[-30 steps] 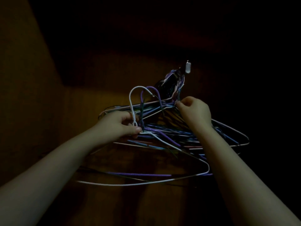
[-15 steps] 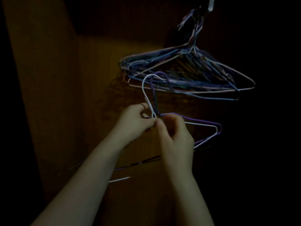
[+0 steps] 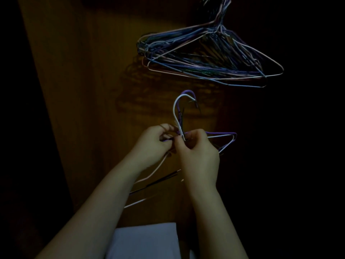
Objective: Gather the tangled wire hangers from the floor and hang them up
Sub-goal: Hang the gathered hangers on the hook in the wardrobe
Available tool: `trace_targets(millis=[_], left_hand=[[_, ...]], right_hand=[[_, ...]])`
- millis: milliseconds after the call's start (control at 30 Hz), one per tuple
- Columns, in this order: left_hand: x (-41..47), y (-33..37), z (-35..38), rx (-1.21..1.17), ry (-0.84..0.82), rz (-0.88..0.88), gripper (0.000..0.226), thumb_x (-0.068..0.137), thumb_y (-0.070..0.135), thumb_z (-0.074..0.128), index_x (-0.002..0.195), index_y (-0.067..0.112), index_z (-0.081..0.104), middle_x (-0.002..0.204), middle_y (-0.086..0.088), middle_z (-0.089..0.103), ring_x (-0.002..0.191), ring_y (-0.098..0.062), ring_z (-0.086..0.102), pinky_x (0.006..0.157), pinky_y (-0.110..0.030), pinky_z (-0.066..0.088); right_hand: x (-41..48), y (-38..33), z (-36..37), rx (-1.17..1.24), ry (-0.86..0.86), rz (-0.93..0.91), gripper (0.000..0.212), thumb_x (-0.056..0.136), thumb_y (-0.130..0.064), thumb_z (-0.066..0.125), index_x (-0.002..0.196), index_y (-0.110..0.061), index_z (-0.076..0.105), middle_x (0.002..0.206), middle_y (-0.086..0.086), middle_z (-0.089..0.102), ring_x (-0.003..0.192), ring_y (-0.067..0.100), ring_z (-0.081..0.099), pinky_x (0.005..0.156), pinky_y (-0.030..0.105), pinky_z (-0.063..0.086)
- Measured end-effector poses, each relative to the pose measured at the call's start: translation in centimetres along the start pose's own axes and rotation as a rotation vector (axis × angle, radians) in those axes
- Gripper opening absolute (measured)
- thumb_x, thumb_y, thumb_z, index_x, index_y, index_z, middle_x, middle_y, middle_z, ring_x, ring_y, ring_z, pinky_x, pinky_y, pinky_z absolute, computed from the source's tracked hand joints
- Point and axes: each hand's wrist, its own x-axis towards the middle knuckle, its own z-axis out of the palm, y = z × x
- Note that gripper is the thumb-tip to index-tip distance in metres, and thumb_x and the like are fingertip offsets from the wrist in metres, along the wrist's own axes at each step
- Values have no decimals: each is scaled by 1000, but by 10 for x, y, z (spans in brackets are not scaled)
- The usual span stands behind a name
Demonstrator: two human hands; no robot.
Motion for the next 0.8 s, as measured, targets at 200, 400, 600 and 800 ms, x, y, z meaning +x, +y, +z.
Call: trace_targets(millis=[200, 400, 600, 800], left_hand=[[-6, 6, 3, -13, 22, -5, 24, 86, -8, 53, 98, 13, 57, 74, -3, 61, 52, 6, 59, 49, -8, 45], [6, -3, 5, 85, 132, -20, 33, 84, -4, 60, 79, 29, 56, 68, -1, 53, 64, -12, 51, 65, -24, 42], [18, -8, 7, 94, 231, -39, 23, 85, -2, 60, 88, 21, 57, 72, 7, 53, 70, -7, 49, 66, -21, 39], [28, -13, 7, 173, 358, 7, 24, 82, -1, 63, 105, 5, 65, 81, -4, 56, 81, -15, 51, 63, -13, 37]], right_hand=[[-5, 6, -4, 43, 34, -39, 24, 86, -44, 62, 87, -21, 57, 80, -4, 68, 79, 19, 65, 71, 38, 51], [0, 11, -9, 15, 14, -73, 22, 89, -42, 58, 88, -20, 55, 80, -2, 67, 78, 20, 64, 68, 36, 51], [6, 18, -11, 48, 52, -62, 18, 87, -37, 61, 87, -20, 57, 74, -7, 64, 73, 15, 64, 70, 38, 54], [5, 21, -9, 93, 76, -68, 21, 81, -37, 68, 80, -20, 56, 74, -5, 66, 73, 17, 64, 70, 38, 52]])
